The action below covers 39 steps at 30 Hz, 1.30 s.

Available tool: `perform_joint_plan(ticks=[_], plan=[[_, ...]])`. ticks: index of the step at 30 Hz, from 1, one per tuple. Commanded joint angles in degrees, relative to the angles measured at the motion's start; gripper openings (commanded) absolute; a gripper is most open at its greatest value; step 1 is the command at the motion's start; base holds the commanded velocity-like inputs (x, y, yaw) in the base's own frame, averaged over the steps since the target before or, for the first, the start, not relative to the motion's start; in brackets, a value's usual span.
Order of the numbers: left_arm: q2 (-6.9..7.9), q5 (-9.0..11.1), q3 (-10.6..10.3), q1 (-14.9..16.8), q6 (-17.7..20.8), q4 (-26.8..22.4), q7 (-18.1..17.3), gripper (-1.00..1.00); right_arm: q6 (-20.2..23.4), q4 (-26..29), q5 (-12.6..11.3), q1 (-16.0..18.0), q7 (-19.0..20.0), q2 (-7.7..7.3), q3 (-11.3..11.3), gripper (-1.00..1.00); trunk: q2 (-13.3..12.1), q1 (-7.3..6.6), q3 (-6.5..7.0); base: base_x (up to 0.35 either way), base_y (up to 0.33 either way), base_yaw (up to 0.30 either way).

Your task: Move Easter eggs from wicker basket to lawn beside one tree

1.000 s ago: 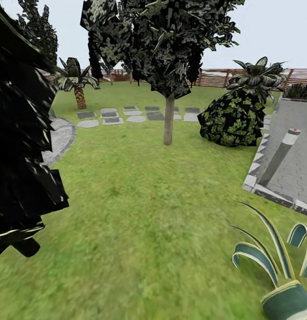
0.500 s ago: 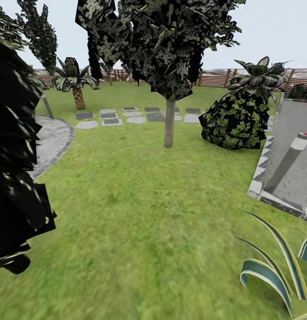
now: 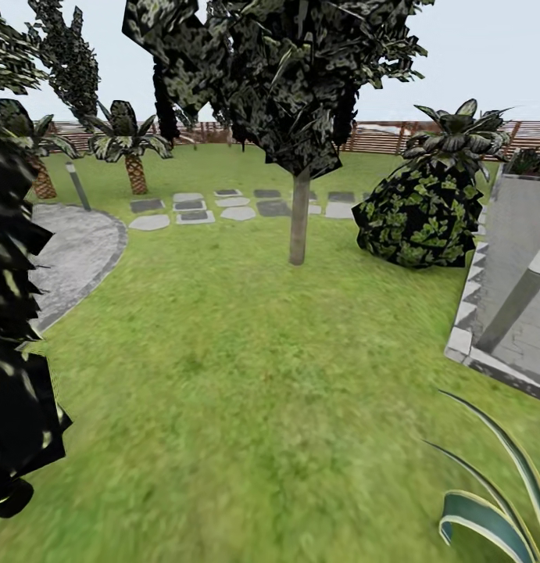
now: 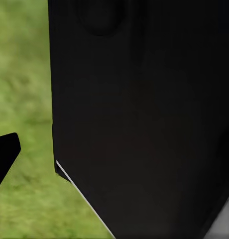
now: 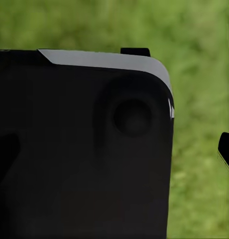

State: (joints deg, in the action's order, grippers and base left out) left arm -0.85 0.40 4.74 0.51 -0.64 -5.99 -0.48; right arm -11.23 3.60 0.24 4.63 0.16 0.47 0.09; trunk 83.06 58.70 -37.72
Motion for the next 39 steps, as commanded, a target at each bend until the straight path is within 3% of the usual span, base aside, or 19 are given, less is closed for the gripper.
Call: perform_joint_plan(ticks=[1, 13, 39], plan=[[-0.02, 0.04, 0.44, 0.02, -0.07, 0.01, -0.05, 1.00, -0.19, -0.06, 0.02, 0.03, 0.02, -0.01, -0.01, 1.00, 0.02, 0.03, -0.05, 0.325, 0.000, 0.000], [-0.02, 0.04, 0.44, 0.02, -0.07, 0.01, -0.05, 1.00, -0.19, -0.06, 0.02, 0.03, 0.02, -0.08, -0.01, 1.00, 0.02, 0.03, -0.05, 0.325, 0.000, -0.144], [-0.02, 0.04, 0.44, 0.02, -0.07, 0.01, -0.05, 1.00, -0.19, -0.07, 0.02, 0.03, 0.01, 0.04, -0.01, 1.00, 0.02, 0.03, -0.05, 0.325, 0.000, -0.004]])
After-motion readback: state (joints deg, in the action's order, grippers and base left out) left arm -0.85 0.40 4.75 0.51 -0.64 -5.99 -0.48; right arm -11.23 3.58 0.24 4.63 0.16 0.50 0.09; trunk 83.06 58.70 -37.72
